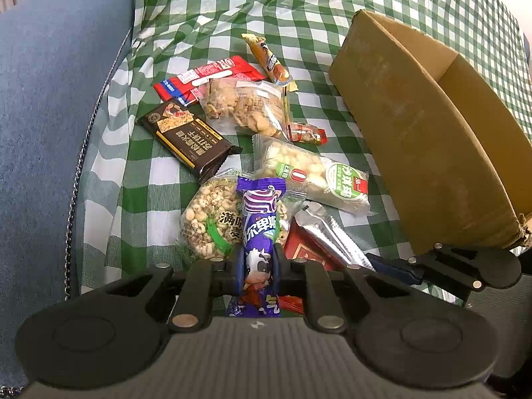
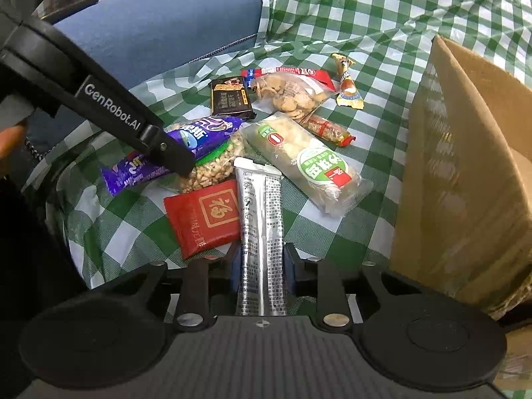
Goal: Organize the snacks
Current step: 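Lift both snacks and carry them over the cardboard box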
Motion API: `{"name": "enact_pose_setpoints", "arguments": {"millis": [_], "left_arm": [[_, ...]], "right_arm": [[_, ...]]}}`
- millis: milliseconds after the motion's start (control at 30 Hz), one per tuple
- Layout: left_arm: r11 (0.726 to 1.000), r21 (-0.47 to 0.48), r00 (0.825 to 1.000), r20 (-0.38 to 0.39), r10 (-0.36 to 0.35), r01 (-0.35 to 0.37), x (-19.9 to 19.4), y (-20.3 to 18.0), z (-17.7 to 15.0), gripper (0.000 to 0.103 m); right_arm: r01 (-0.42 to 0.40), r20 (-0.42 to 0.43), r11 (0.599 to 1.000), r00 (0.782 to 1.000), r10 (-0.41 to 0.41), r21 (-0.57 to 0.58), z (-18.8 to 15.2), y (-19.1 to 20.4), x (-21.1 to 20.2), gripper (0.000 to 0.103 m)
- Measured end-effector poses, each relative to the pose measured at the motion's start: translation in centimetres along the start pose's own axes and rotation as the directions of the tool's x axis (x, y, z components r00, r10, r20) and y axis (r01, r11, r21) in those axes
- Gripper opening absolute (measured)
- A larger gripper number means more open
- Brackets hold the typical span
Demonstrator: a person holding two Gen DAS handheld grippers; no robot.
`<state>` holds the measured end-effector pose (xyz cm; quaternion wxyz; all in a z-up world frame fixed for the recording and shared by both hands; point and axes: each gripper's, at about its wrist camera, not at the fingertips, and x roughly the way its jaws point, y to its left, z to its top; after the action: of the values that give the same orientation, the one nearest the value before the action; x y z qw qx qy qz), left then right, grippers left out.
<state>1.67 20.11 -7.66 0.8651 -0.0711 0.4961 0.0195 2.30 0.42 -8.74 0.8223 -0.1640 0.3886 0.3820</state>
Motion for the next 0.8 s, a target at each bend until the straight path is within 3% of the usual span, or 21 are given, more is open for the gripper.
{"name": "enact_pose_setpoints", "arguments": {"millis": [200, 367, 467, 600, 800], "left_arm": [[1.000, 0.006, 0.996, 0.089, -0.003, 0.003, -1.8, 0.0, -0.6, 0.016], [1.000, -0.007, 0.973, 0.228, -0.012, 0.014, -4.5, 0.3, -1.4, 0.016], [0.999, -0.023, 0.949, 0.314, -0.022, 0.031, -6.2, 0.6, -2.0, 0.016], [0.996, -0.048, 0.935, 0.350, -0.056, 0.077, -7.3, 0.5, -2.6, 0.016], [0.997, 0.023, 0.913, 0.400, -0.081, 0.078, -8.9, -2.1, -3.7, 0.016]], "right_arm": [[0.041, 0.062, 0.999, 0.997, -0.039, -0.020, -0.3, 0.1, -1.6, 0.022], [0.070, 0.163, 0.996, 0.985, -0.060, -0.055, -0.2, 0.7, -4.4, 0.022], [0.088, 0.221, 0.994, 0.973, -0.071, -0.067, -0.1, 1.0, -6.5, 0.022], [0.117, 0.285, 0.992, 0.953, -0.100, -0.045, -0.3, 0.6, -9.7, 0.022], [0.187, 0.371, 0.982, 0.910, -0.187, 0.035, -0.8, -1.4, -14.8, 0.022]]}}
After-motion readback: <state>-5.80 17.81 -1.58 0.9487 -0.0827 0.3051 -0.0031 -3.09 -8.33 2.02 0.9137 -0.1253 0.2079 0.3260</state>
